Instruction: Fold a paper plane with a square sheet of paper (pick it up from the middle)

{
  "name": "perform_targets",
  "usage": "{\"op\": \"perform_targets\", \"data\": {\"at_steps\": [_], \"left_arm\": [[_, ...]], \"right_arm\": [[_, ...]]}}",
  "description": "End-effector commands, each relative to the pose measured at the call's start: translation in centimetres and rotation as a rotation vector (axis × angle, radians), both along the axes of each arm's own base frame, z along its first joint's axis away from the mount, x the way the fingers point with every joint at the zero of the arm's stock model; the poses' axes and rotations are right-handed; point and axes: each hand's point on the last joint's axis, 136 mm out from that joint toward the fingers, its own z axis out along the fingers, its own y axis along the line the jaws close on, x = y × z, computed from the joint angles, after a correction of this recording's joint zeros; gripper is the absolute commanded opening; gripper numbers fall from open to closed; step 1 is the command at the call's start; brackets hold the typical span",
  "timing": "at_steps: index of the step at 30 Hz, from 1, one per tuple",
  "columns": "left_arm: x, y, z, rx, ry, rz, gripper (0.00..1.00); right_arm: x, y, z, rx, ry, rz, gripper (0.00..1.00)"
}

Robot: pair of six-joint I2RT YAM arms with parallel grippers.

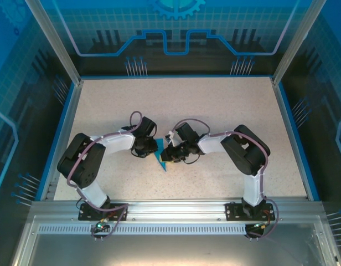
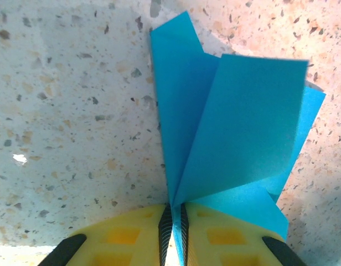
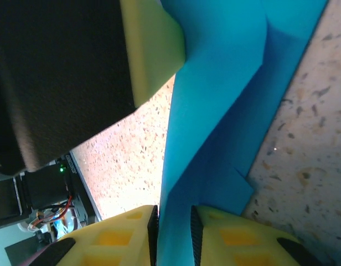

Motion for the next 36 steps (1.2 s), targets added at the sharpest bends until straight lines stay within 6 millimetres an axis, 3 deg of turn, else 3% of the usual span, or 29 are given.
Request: {"op": "perform_targets", "data": {"at_steps": [1, 15, 23, 36], "left_arm": [[-3.1, 1.9, -4.0, 0.123, 0.136, -0.029, 0.2], [-3.0, 1.4, -4.0, 0.115, 0.127, -0.029, 0.2], [-2.8, 1.2, -3.7, 0.097, 0.113, -0.015, 0.2], [-0.7, -0.4, 0.7, -0.01, -0.029, -0.005, 0.28]], "right_arm": [[0.8, -0.9, 0.7, -0.025, -0.007, -0.058, 0.27], [0.1, 0.1, 1.2, 0.003, 0.089, -0.064, 0.28], [-1.2, -0.8, -0.6, -0.058, 0.18, -0.083, 0.16], [-1.6, -1.7, -3.2, -0.112, 0.242, -0.114, 0.11]]}}
